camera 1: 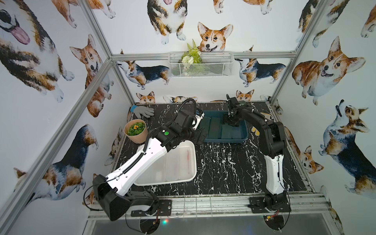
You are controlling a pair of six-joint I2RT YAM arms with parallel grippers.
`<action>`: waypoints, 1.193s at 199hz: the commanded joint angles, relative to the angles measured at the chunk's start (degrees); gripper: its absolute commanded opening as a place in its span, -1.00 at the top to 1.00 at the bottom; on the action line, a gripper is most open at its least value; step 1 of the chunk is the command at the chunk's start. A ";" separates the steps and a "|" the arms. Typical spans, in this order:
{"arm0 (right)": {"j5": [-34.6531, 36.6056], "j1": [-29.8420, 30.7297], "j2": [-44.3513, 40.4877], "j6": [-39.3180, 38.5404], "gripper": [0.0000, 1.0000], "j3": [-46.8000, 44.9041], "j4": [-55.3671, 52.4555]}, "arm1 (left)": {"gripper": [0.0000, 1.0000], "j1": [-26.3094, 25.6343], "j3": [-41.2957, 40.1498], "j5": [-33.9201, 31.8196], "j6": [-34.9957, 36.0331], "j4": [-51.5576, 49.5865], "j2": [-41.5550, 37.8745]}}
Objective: Place the pencil cases by color into the storage box
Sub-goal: Place the pencil case at the storage box.
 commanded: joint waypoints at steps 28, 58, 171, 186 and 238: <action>-2.67 0.01 5.62 4.21 -0.30 7.00 -5.19 | -1.00 0.12 -0.08 -0.57 -0.85 1.92 -0.33; -2.79 0.04 7.76 5.45 -0.34 9.23 -6.92 | -1.00 0.08 -0.31 -0.98 -0.67 1.92 -0.59; -5.27 -0.53 6.04 -2.05 -0.73 17.72 -13.19 | -1.00 0.49 1.83 -0.24 0.36 2.23 0.14; -5.77 -0.91 3.53 -4.26 -0.74 19.25 -13.97 | -1.00 0.65 3.15 -0.09 0.64 1.70 0.71; -5.59 -7.89 -8.78 -12.45 -0.79 11.74 -3.56 | -1.00 1.76 5.50 1.54 0.45 1.04 1.24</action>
